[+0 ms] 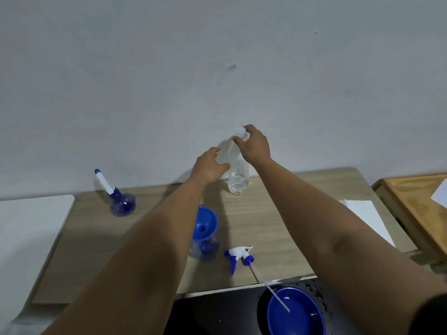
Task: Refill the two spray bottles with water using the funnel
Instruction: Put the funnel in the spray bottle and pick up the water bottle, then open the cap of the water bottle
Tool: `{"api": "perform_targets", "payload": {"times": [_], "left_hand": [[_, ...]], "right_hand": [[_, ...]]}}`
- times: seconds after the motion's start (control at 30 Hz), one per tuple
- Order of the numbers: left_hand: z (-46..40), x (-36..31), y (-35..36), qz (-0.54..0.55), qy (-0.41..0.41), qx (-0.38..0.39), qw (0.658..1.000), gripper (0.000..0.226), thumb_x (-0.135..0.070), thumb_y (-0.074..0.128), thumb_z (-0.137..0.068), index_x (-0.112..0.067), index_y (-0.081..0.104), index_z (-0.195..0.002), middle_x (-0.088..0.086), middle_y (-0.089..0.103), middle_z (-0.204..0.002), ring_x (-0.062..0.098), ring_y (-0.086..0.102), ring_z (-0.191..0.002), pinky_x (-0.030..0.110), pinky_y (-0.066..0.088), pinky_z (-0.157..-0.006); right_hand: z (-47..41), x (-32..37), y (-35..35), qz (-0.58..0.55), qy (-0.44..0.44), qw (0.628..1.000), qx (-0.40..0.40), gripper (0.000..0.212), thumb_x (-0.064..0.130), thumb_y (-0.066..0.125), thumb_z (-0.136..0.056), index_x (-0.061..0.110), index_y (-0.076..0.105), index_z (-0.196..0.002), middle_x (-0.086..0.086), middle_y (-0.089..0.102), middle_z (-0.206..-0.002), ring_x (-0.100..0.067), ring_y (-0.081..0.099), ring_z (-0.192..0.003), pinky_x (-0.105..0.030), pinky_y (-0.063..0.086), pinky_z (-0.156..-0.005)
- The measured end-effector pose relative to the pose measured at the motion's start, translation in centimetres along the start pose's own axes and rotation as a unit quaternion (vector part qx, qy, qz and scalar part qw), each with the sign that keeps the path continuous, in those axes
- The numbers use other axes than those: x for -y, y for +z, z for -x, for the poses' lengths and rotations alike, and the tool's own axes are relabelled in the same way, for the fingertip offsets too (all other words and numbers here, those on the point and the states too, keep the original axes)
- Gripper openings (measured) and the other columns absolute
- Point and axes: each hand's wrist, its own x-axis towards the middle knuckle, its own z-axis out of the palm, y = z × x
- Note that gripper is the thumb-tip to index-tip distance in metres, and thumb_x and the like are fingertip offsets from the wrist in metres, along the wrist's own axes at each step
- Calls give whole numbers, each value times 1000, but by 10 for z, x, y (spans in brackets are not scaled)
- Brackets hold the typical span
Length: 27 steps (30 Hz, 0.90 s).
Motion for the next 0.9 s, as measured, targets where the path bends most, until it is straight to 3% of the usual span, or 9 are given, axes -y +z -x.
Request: {"api": "perform_targets", "payload": {"times": [0.13,0.33,0.53,0.67,0.73,0.9], "left_hand": [[1,-15,19,1,13,22,1000,85,-36,77,-83,-20,32,-154,0,43,-153,21,43,-139,28,36,-101],[19,-37,45,20,22,50,998,97,-43,82,-77,-25,28,-155,-1,37,-157,21,38,-143,35,38,-110],[59,-49,82,85,24,57,994,86,-40,89,-68,-31,43,-142,-9,56,-131,10,55,-116,19,42,-81],[88,-41,104,108,16,46,993,98,-53,89,-54,-36,43,-140,-7,51,-143,13,52,-128,35,47,-103],[101,-35,110,111,21,43,993,98,-57,87,-50,-39,45,-137,-5,51,-146,13,53,-130,39,48,-105],[114,-30,118,107,26,37,993,97,-47,89,-64,-31,40,-146,-7,48,-150,9,50,-133,36,45,-109]], "right_hand": [[27,-17,-10,-65,-17,997,-38,37,42,70,-96,18,67,-124,5,73,-115,-19,65,-109,-37,53,-92],[69,-42,-39,-138,-4,988,-67,32,46,76,-92,26,71,-117,12,75,-107,-14,70,-109,-43,57,-98],[108,-50,-66,-127,-16,991,-45,29,47,78,-88,28,73,-109,15,76,-99,-12,72,-103,-41,59,-93],[136,-62,-78,-126,-21,991,-28,26,39,80,-90,22,73,-110,14,75,-95,-10,72,-92,-28,56,-86],[149,-65,-79,-124,-24,992,-23,27,38,81,-89,23,74,-111,14,75,-96,-8,72,-91,-25,55,-84],[160,-61,-81,-152,-35,986,-51,40,36,89,-81,20,66,-109,12,73,-106,-6,70,-104,-23,56,-90]]}}
